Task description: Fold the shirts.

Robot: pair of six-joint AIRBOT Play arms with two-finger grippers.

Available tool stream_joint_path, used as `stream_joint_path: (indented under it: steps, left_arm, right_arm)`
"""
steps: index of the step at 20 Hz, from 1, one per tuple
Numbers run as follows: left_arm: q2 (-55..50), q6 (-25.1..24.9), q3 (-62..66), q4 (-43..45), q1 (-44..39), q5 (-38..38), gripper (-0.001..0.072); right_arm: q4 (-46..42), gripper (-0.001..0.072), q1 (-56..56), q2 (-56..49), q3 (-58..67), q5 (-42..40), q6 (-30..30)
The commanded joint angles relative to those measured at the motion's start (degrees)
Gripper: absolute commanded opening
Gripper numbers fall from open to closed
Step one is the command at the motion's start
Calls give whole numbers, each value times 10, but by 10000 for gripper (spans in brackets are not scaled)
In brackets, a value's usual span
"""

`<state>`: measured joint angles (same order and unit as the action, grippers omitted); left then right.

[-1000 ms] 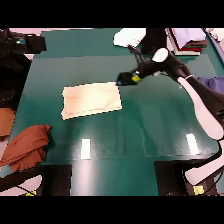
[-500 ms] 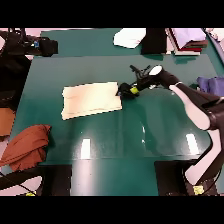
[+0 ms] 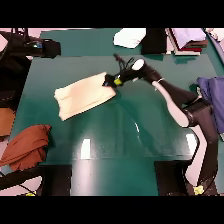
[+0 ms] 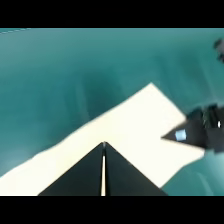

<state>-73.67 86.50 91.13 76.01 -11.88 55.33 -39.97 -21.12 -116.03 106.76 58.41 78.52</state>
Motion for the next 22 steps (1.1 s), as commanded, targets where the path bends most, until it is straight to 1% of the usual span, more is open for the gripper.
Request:
stream_joint_path:
  steps: [1, 3, 5, 6, 8, 11, 14, 16, 20, 22]
  left_arm:
    - [0, -7, 0, 2, -43, 1, 22]
    - [0, -7, 0, 2, -76, -8, 22]
    - [0, -7, 0, 2, -103, -20, 23]
    - [0, -6, 0, 2, -114, -26, 23]
    - [0, -6, 0, 1, -128, -39, 23]
    - [0, 5, 0, -16, -128, -57, 23]
    - [0, 7, 0, -24, -128, -63, 23]
    - [0, 7, 0, -30, -128, -64, 23]
    - [0, 7, 0, -31, -128, -65, 23]
    - [0, 7, 0, -31, -128, -64, 23]
  right_arm:
    - [-123, 19, 67, 60, 36, 48, 12]
    - [-202, 18, 135, 108, 36, 95, 30]
    - [-268, 19, 216, 154, 36, 141, 31]
    - [-292, 19, 262, 177, 36, 157, 32]
    - [-314, 19, 353, 211, 36, 174, 36]
    - [-316, 19, 484, 236, 36, 180, 36]
    - [-316, 19, 570, 236, 35, 185, 44]
    - [-306, 19, 601, 236, 35, 177, 46]
    - [-204, 19, 624, 236, 48, 157, 46]
    - [-200, 19, 622, 236, 88, 150, 46]
